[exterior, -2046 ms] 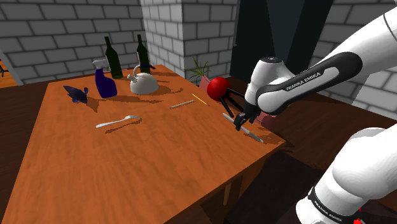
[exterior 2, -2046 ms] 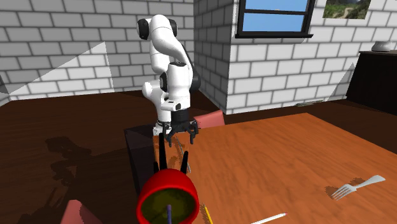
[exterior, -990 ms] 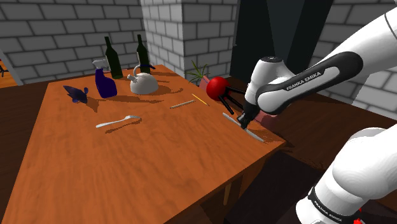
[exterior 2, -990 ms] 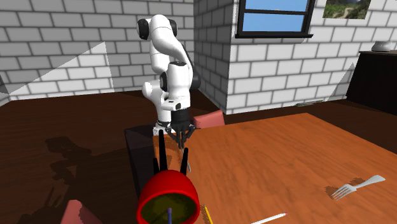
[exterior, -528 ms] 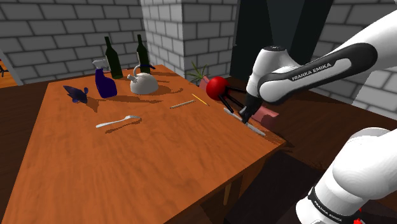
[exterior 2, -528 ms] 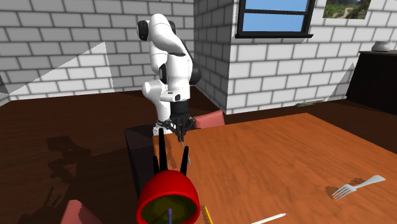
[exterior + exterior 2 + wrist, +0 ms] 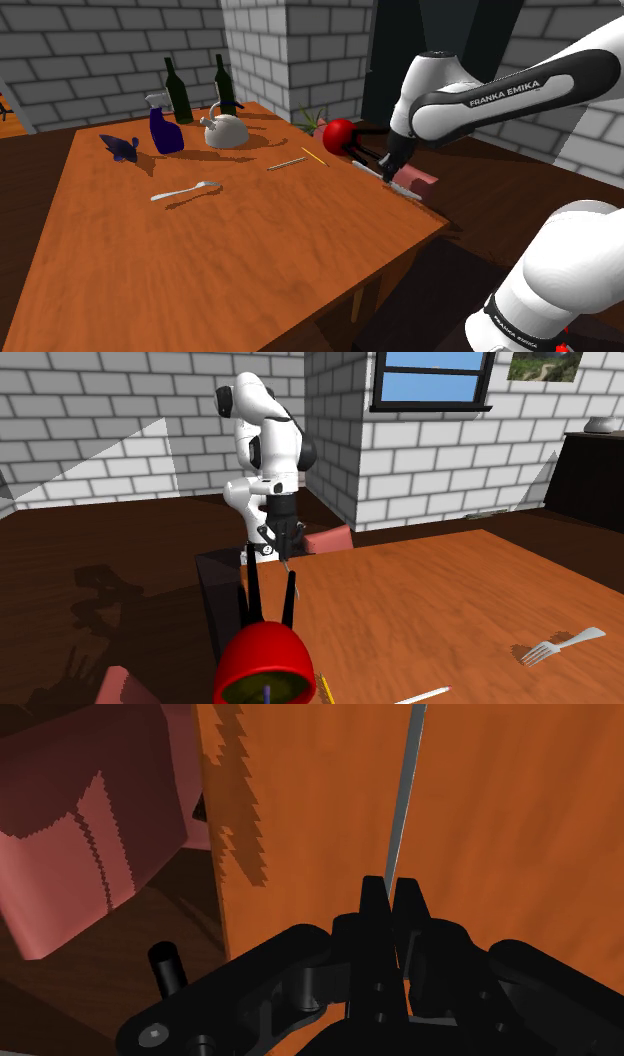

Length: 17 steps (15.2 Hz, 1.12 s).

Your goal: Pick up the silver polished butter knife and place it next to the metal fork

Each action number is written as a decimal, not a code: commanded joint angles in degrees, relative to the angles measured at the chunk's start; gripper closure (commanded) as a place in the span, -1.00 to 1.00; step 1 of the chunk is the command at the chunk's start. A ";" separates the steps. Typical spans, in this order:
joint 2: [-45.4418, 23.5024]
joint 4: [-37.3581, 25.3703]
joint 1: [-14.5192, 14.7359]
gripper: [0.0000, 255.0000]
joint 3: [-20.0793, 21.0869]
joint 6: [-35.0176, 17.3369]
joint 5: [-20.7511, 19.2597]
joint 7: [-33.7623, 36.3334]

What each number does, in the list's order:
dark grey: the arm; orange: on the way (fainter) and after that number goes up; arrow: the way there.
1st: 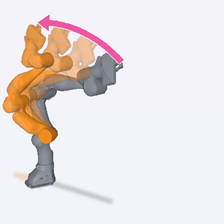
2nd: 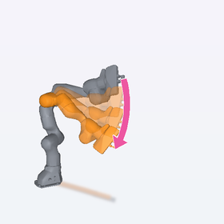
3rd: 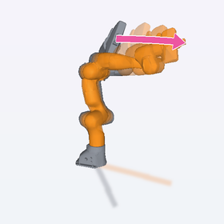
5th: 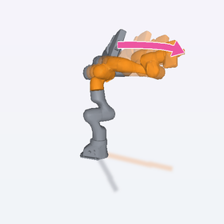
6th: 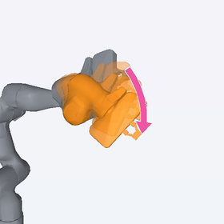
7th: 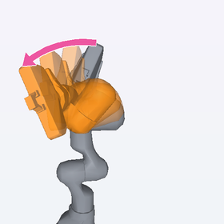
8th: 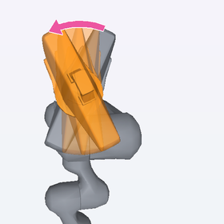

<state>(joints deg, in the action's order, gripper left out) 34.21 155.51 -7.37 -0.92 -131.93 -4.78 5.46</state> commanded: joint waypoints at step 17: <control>-20.85 -22.97 3.65 1.00 10.13 2.94 0.48 13.16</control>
<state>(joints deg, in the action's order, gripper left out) 15.35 134.63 -3.94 8.42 -129.16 -4.06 17.37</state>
